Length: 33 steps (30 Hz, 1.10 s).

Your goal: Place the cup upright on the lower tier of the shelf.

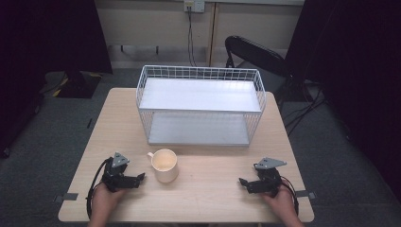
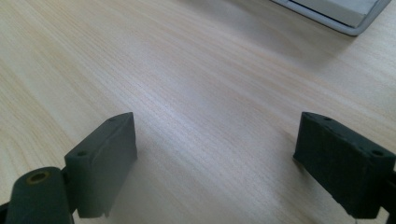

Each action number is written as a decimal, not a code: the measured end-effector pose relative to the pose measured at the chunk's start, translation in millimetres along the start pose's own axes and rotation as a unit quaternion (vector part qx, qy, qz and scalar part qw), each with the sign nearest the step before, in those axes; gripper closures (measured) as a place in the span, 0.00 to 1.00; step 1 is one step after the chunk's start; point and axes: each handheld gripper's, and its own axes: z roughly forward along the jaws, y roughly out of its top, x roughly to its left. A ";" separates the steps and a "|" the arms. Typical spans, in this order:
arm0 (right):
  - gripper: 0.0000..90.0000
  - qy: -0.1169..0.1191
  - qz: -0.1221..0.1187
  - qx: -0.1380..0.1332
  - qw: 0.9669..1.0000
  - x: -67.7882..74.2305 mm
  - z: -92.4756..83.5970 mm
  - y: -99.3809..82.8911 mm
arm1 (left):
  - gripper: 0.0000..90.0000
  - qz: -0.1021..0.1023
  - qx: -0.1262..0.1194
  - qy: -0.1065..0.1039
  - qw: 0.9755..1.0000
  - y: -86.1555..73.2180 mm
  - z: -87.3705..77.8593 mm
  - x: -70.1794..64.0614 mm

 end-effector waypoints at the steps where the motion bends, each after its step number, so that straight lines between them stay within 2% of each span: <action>1: 0.13 0.000 0.000 0.000 1.000 0.0 0.0 0.0 | 0.08 0.000 -0.001 0.000 1.000 -0.3 0.0 0.0; 5: 0.13 0.000 0.000 0.000 1.000 0.0 0.0 0.0 | 0.08 0.000 -0.003 -0.001 1.000 -0.7 0.0 0.0; 9: 0.13 0.000 0.000 0.000 1.000 0.0 0.0 0.0 | 0.08 0.001 0.006 0.001 1.000 1.2 -0.3 -0.2; 13: 0.13 0.000 0.000 0.000 1.000 -0.1 0.0 0.0 | 0.16 -0.004 0.012 0.005 1.000 4.5 -2.0 -1.7; 16: 0.13 0.000 0.000 0.000 1.000 -0.2 0.2 0.1 | 0.17 -0.003 0.021 -0.002 1.000 6.3 -3.4 -1.3; 20: 0.13 0.000 0.000 0.000 1.000 -0.1 0.2 0.2 | 0.18 -0.010 0.015 -0.004 1.000 9.0 -6.1 -1.0; 25: 0.13 0.000 0.000 0.000 1.000 -0.2 0.2 0.2 | 0.18 -0.001 -0.008 -0.006 1.000 24.0 -18.8 -5.6; 29: 0.13 0.000 0.000 0.000 1.000 -0.2 0.2 0.2 | 0.18 -0.009 -0.014 -0.019 1.000 33.2 -25.7 -9.5; 31: 0.13 0.000 0.000 0.000 1.000 -0.2 0.2 0.2 | 0.18 -0.009 -0.019 -0.028 0.999 37.6 -28.0 -12.3; 33: 0.13 0.000 0.000 0.000 1.000 -0.1 0.2 0.2 | 0.18 -0.005 -0.018 -0.027 0.999 39.6 -28.5 -14.3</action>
